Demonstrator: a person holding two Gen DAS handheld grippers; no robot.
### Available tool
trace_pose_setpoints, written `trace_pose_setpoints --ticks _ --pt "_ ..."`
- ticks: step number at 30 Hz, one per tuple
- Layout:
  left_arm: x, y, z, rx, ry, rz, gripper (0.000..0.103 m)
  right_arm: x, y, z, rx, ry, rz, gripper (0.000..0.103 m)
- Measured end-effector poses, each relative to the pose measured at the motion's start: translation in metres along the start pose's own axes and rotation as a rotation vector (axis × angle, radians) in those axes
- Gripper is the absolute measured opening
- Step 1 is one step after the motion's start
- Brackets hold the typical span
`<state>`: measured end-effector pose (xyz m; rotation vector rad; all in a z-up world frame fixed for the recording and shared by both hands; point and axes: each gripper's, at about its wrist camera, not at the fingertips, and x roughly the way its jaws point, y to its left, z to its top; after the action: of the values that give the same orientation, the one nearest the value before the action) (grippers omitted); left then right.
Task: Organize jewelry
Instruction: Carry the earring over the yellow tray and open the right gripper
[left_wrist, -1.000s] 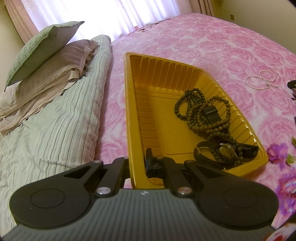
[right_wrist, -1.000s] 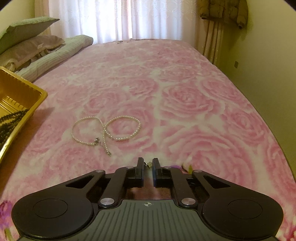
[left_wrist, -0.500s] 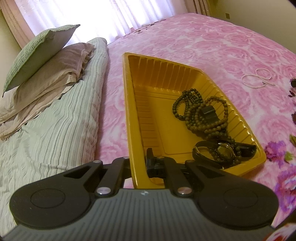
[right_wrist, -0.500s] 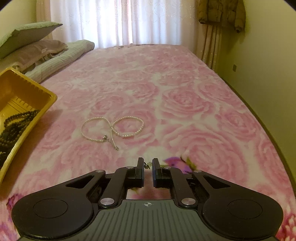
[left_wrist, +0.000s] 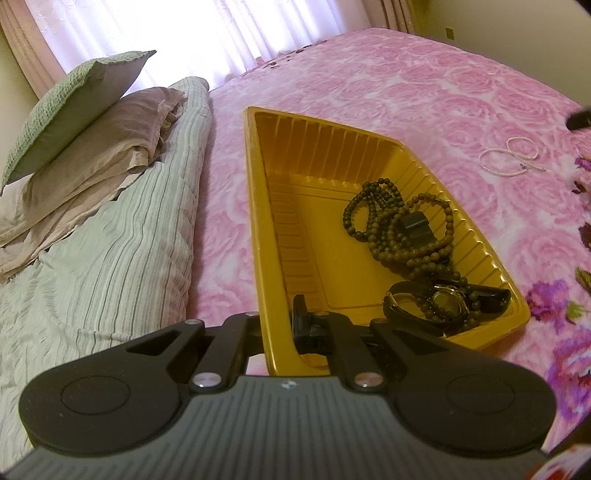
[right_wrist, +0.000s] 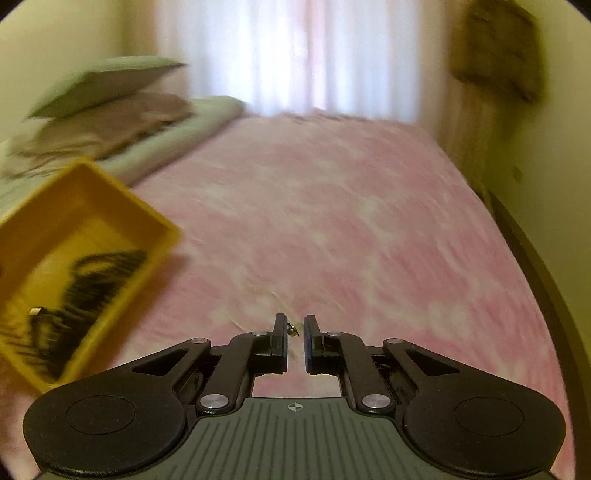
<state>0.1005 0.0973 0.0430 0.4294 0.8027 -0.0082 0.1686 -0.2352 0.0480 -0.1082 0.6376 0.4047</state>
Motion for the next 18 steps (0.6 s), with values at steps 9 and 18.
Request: trace_pose_setpoints --ticks 9,18 --pt "0.000 0.000 0.001 0.002 -0.001 -0.004 0.006 0.012 0.090 0.053 -0.339 -0.024 0.291 0.008" --pt "0.001 0.000 0.002 0.000 -0.003 -0.006 0.006 0.031 0.166 0.054 -0.632 -0.018 0.437 0.008"
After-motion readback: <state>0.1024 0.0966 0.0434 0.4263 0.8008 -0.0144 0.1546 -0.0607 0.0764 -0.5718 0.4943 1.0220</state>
